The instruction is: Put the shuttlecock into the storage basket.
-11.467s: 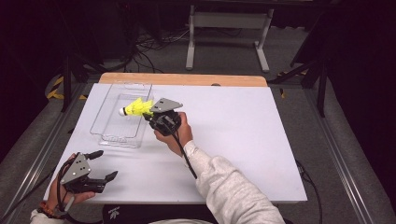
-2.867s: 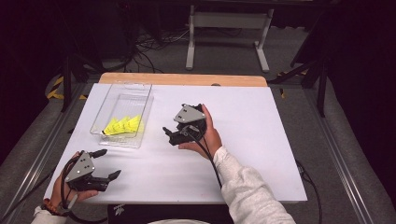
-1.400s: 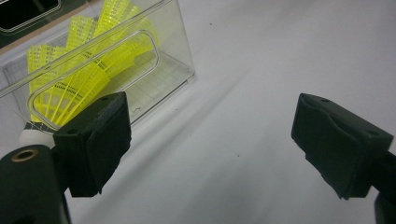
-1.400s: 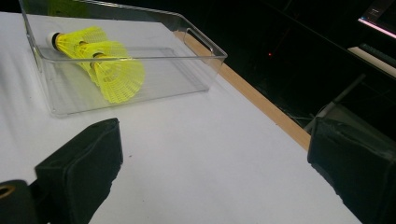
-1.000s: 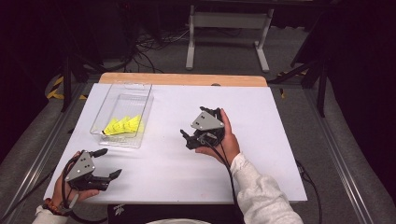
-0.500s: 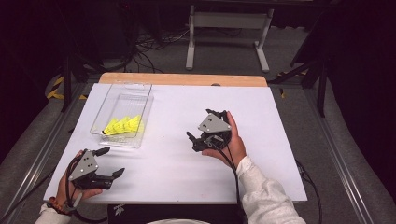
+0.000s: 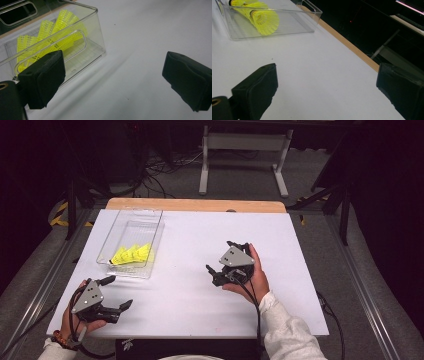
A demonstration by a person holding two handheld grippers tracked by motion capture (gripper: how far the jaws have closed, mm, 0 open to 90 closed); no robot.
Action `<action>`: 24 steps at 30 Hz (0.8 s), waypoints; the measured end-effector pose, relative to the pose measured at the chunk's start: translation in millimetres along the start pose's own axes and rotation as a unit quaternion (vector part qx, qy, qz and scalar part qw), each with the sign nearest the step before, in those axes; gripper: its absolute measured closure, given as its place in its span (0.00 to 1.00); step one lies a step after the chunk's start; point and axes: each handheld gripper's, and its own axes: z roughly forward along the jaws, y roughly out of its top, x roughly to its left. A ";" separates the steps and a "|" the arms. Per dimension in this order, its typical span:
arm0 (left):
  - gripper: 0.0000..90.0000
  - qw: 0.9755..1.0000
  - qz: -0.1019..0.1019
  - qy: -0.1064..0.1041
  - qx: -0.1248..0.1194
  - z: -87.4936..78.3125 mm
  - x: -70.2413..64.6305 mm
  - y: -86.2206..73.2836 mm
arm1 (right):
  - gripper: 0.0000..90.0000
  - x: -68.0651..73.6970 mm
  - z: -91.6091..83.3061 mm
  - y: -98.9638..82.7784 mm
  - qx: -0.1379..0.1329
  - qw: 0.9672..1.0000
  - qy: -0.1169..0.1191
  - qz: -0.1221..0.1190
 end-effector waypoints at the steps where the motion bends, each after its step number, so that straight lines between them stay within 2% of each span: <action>1: 0.06 1.000 0.001 -0.001 -0.001 0.1 0.0 -0.1 | 0.05 -0.1 -0.5 -0.8 0.000 1.000 0.000 0.000; 7: 0.06 1.000 0.004 0.003 -0.003 -0.6 -0.2 0.1 | 0.05 -0.8 -4.3 -8.0 -0.001 1.000 0.000 0.004; 15: 0.05 1.000 0.001 -0.004 -0.003 -0.3 -1.4 -0.5 | 0.05 0.4 -7.3 -16.1 0.000 1.000 -0.003 -0.001; 16: 0.05 1.000 0.006 -0.002 -0.002 -0.4 -1.2 -0.3 | 0.05 0.5 -7.7 -17.1 0.000 1.000 -0.004 -0.001; 24: 0.05 1.000 0.008 -0.006 -0.001 1.4 -3.1 0.4 | 0.05 1.5 -12.7 -28.0 0.003 1.000 -0.011 -0.002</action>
